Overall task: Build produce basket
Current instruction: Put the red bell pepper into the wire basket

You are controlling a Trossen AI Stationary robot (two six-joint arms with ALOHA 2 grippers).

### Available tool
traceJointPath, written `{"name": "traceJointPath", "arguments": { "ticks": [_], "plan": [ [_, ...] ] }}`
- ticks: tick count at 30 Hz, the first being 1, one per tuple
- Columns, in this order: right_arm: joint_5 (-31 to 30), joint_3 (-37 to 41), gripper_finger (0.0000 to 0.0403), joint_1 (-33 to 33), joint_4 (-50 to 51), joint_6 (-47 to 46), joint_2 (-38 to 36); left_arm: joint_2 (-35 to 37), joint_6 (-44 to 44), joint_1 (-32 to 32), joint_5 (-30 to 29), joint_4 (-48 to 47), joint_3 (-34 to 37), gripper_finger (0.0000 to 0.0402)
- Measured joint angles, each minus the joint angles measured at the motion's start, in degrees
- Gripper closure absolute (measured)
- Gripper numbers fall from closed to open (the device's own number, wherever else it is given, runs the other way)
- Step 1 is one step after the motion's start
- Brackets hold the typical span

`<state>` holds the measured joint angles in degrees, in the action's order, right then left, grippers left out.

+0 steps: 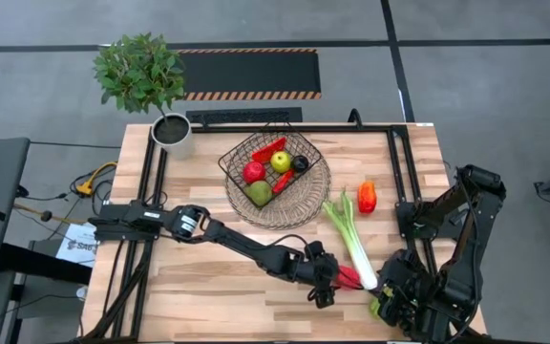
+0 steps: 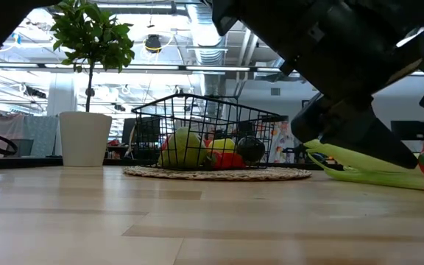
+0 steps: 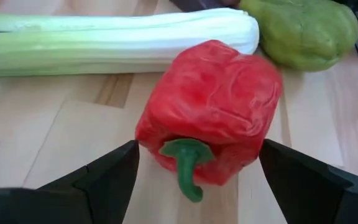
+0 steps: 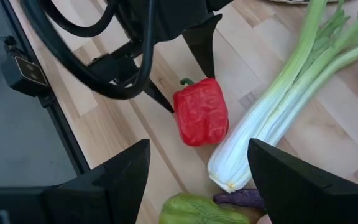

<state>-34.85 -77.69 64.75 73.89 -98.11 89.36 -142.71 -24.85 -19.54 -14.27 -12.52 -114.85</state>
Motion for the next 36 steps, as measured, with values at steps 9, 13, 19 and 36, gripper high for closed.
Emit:
{"name": "traceJointPath", "arguments": {
  "ticks": [9, 13, 19, 36],
  "plan": [
    [-0.17, 0.0, 0.0112, 0.0, 0.0, 0.01, -0.02, 0.0, -1.36, 0.66, 2.67, 0.07, 0.0, 0.0144],
    [-1.05, 0.0, 0.0112, 0.0, -0.02, -0.01, -0.02, 0.0, -3.42, 0.97, 2.78, -0.06, 0.0, 0.0208],
    [-1.59, 0.0, 0.0112, 0.0, 0.01, 0.05, -0.02, 0.0, -4.88, 1.46, 2.65, -0.19, 0.0, 0.0306],
    [-1.62, 0.0, 0.0112, 0.0, 0.02, 0.18, -0.02, 0.04, -7.15, 1.43, 2.26, -2.16, -0.02, 0.0348]
  ]
}}
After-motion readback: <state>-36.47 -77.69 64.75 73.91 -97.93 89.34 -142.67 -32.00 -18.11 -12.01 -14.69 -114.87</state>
